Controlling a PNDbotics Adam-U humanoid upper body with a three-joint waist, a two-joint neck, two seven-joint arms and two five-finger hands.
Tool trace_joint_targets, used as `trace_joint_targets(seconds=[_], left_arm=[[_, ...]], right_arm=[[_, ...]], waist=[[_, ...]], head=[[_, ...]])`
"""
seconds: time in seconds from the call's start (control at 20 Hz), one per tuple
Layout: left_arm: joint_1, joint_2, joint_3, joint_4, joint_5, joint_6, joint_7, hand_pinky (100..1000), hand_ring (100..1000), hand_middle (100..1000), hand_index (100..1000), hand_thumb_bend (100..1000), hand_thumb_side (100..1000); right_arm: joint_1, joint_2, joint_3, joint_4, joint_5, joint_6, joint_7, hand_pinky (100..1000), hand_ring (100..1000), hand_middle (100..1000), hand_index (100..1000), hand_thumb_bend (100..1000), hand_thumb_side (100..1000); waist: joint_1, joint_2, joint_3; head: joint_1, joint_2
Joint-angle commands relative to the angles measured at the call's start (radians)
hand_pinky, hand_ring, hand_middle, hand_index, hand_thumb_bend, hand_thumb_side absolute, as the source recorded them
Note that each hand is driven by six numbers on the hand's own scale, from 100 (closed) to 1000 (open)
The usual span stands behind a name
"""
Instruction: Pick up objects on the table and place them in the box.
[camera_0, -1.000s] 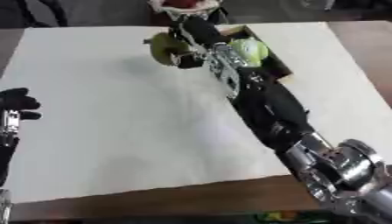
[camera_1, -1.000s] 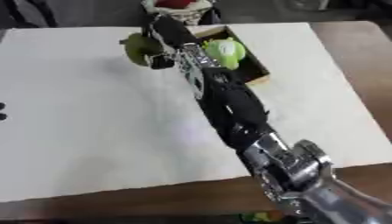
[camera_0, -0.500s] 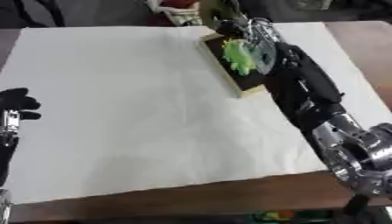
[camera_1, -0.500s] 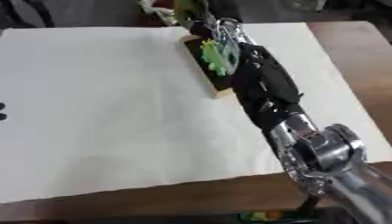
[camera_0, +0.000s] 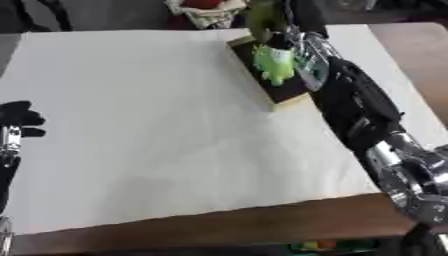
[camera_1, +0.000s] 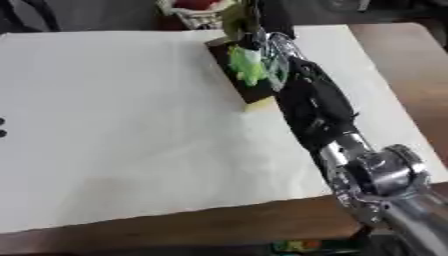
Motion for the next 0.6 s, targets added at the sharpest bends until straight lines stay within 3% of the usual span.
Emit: trace_joint_targets(seconds=[0.05,0.1,0.3,0.35,0.6], left_arm=[[-0.007,0.016,0.005,-0.02,-0.003,-0.001,0.002,601,633,562,722,100,679],[-0.007,0.016,0.005,-0.02,-0.003,-0.001,0.002,601,633,562,722,100,680],[-0.008,0.017,0.006,-0.02,-0.004,-0.001,0.002,601,633,562,722,100,679],[-0.008,0.017,0.007,-0.02,-0.004,-0.001,0.003,601,633,562,723,100,679],[-0.008,0.017,0.007,-0.02,-0.004,-0.001,0.003,602,633,561,723,100,680]], right_arm=[[-0.031,-0.021,0.004,0.018,-0.003,0.04,-0.031,710,721,579,665,100,100],[-0.03,-0.022,0.005,0.021,-0.007,0.046,-0.033,718,738,635,745,100,100],[-0.027,-0.026,0.008,0.044,-0.032,0.045,-0.005,740,766,716,853,100,105],[-0.028,-0.026,0.011,0.044,-0.034,0.035,0.006,753,783,750,884,100,253],[-0.034,-0.023,0.032,0.019,-0.014,-0.04,0.083,790,825,836,936,100,493]], waist=[[0.001,-0.015,0.001],[0.001,-0.014,0.0],[0.0,-0.012,-0.004],[0.001,-0.012,-0.004],[0.002,-0.012,-0.007]], head=[[-0.004,0.005],[-0.004,0.005],[-0.005,0.005],[-0.005,0.005],[-0.005,0.005]])
